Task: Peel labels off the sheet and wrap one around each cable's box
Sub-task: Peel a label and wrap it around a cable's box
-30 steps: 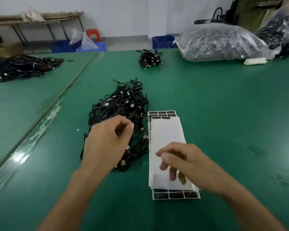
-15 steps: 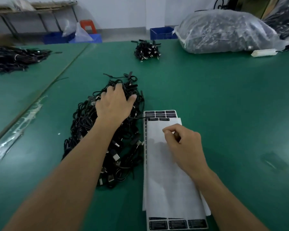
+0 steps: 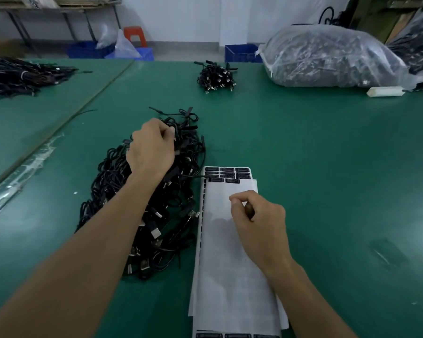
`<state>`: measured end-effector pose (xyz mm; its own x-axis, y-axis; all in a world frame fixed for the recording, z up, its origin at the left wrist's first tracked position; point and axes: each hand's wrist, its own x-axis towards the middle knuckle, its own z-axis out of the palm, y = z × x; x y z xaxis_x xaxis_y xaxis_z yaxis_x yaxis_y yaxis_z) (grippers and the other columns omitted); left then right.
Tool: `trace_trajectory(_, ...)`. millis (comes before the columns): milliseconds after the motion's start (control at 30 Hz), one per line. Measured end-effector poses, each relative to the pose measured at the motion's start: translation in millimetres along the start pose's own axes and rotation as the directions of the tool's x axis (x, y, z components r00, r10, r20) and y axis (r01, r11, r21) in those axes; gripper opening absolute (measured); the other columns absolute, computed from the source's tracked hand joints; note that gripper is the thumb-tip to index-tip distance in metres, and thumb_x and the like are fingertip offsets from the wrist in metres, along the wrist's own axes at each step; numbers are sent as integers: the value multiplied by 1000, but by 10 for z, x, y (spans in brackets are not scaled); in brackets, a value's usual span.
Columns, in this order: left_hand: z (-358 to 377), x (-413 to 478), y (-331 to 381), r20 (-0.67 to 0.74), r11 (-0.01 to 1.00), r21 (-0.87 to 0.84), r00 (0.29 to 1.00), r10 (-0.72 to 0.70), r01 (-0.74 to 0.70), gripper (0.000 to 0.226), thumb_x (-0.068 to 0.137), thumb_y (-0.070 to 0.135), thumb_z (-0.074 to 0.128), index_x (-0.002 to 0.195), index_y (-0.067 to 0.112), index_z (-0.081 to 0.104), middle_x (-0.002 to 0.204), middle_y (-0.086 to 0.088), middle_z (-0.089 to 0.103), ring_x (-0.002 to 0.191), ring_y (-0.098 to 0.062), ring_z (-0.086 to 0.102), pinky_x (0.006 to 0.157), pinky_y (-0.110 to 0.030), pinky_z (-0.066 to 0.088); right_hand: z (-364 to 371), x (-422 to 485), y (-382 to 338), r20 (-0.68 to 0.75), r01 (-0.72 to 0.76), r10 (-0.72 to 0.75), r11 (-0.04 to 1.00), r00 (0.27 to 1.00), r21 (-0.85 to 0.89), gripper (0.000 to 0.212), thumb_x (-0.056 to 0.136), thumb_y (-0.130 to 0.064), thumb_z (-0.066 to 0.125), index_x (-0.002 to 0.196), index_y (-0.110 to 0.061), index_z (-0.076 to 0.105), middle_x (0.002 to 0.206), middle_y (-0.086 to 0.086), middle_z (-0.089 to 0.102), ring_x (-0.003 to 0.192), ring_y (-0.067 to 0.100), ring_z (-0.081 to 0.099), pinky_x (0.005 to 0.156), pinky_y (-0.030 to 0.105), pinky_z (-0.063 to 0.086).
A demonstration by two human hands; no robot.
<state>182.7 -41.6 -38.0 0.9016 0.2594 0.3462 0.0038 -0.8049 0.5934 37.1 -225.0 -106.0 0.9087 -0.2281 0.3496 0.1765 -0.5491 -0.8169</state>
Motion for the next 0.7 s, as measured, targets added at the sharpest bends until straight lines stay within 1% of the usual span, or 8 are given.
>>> trace_trajectory(33,-3,14,-9,25,1000,-19,1000,-20,20,19,102,37,54,86,27,57,81,10,63,65,-13,55,59,-30,38,2,4,7,2,-6,6,1000,1000,3,14,94,-15,61,88,-23,71,44,-14,45,40,11,34,47,26,30)
trace_trajectory(100,-9,30,-17,92,999,11,995,-32,32,11,100,36,56,108,29,59,87,13,65,74,-15,56,69,-34,42,8,7,21,9,-15,15,1000,1000,4,14,94,-16,61,88,-24,70,44,-14,44,40,11,33,46,25,29)
trace_trajectory(167,-12,45,2,138,998,66,990,-23,14,31,98,30,54,128,30,54,96,11,67,81,-19,56,70,-35,43,10,6,29,18,-20,20,1000,1000,10,15,94,-17,61,86,-26,69,44,-14,44,40,11,33,47,25,29)
trace_trajectory(233,9,63,12,144,993,114,990,5,-22,41,94,26,56,134,29,50,101,6,67,83,-21,56,66,-34,41,11,4,30,22,-18,18,1000,1000,10,16,93,-19,60,84,-29,68,44,-14,44,41,11,33,48,25,30)
trace_trajectory(367,34,51,4,122,995,95,993,8,-20,40,93,21,60,131,26,49,105,4,66,85,-21,55,68,-37,41,22,7,33,14,-13,13,1000,1000,13,14,90,-26,56,82,-27,67,43,-13,43,41,12,32,48,26,30)
trace_trajectory(467,-40,41,19,104,999,14,993,-46,45,36,94,17,57,129,23,53,111,4,68,88,-21,56,73,-38,45,21,10,45,19,-23,23,1000,1000,9,15,93,-20,60,82,-28,68,43,-11,42,41,11,31,48,26,30)
trace_trajectory(600,-257,-22,1,14,956,-278,996,-89,90,26,97,12,54,119,19,65,96,5,67,78,-12,63,75,-35,56,21,12,49,22,-26,26,1000,999,4,18,93,-17,61,82,-30,67,43,-12,42,41,11,32,47,26,29)
trace_trajectory(700,-453,-218,1,-147,858,-512,989,-36,-45,24,96,12,51,106,26,68,88,15,68,64,6,60,63,-15,51,23,20,34,8,2,-2,1000,1000,-10,15,92,-18,61,82,-26,68,44,-11,42,43,12,32,47,28,32)
